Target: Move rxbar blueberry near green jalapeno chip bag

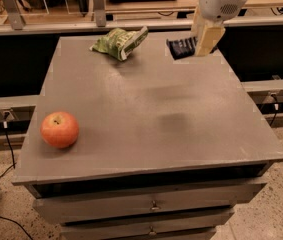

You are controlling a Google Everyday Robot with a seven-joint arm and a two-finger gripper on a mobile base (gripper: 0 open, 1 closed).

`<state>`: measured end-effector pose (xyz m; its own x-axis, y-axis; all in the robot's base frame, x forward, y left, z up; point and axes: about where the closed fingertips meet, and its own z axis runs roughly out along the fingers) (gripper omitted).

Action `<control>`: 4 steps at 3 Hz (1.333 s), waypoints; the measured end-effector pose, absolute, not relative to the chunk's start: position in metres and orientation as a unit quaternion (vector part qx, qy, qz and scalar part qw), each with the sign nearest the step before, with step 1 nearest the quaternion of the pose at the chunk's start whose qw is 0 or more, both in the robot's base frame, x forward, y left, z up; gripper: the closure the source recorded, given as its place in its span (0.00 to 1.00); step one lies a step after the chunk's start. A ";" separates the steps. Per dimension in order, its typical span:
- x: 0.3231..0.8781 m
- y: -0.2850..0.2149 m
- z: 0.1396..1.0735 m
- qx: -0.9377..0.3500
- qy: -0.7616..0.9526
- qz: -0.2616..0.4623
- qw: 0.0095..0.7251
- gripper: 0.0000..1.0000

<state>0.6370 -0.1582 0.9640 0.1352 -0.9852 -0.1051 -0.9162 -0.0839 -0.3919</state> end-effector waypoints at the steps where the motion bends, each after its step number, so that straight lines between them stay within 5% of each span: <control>1: 0.647 -0.160 0.978 -0.721 0.655 -0.101 0.204 1.00; 2: 0.647 -0.159 0.976 -0.721 0.654 -0.100 0.203 1.00; 4: 0.665 -0.121 0.991 -0.655 0.685 -0.066 0.313 1.00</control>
Offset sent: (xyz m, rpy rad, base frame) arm 0.0105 -0.0018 0.0151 0.0249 -0.0390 -0.0195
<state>0.6648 -0.1212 0.9906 0.0527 -0.9381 -0.3423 -0.8560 0.1341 -0.4992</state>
